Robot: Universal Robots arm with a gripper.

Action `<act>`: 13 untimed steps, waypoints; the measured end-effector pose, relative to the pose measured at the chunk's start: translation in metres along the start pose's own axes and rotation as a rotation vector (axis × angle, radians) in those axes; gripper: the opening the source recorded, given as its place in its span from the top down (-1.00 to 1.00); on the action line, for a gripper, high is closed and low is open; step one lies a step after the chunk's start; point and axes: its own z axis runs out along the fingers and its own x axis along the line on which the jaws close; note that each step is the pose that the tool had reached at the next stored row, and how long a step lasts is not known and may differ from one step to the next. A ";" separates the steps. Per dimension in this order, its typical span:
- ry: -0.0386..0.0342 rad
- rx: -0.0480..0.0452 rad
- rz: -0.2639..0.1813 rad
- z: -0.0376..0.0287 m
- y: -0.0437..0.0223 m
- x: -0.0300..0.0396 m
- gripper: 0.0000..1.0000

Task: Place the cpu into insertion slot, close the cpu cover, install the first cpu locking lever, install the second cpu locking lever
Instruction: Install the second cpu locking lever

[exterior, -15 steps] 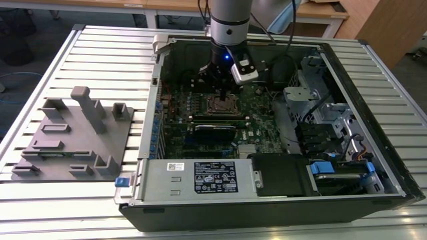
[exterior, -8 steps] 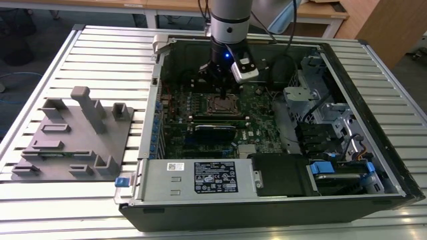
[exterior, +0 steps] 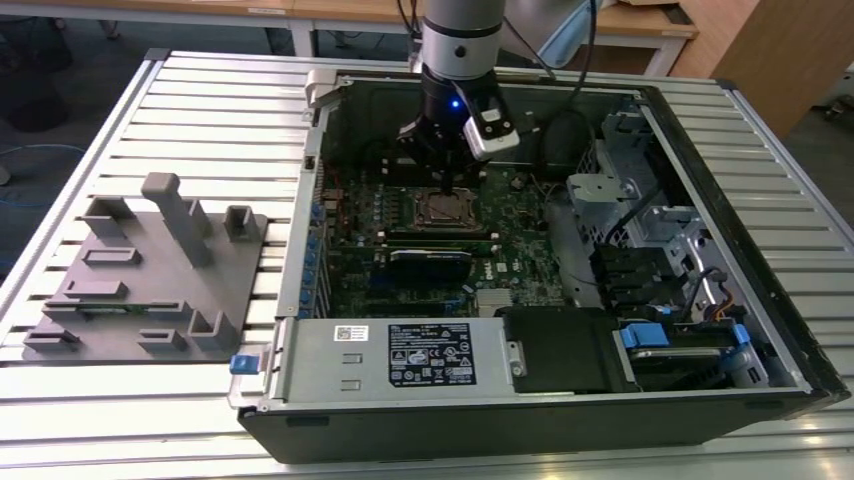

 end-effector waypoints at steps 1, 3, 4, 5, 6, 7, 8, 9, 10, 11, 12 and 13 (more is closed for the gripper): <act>0.0000 0.0000 0.000 0.0000 0.0000 0.0000 0.80; 0.0001 0.0002 0.000 -0.0003 -0.0001 0.0000 0.80; 0.0001 0.0003 0.000 -0.0003 -0.0003 0.0000 0.80; 0.0001 0.0002 0.000 -0.0003 -0.0005 -0.0001 0.80; 0.0001 0.0002 0.000 -0.0003 -0.0007 -0.0001 0.80; 0.0001 0.0002 0.000 -0.0002 -0.0009 -0.0001 0.80; 0.0001 0.0002 0.000 -0.0002 -0.0012 -0.0001 0.80; 0.0001 0.0002 0.000 -0.0002 -0.0014 -0.0002 0.80; 0.0001 0.0002 0.000 -0.0002 -0.0017 -0.0002 0.80; 0.0002 0.0003 0.000 -0.0002 -0.0020 -0.0003 0.80; 0.0001 0.0002 0.000 -0.0002 -0.0024 -0.0003 0.80; 0.0001 0.0002 0.000 -0.0002 -0.0028 -0.0004 0.80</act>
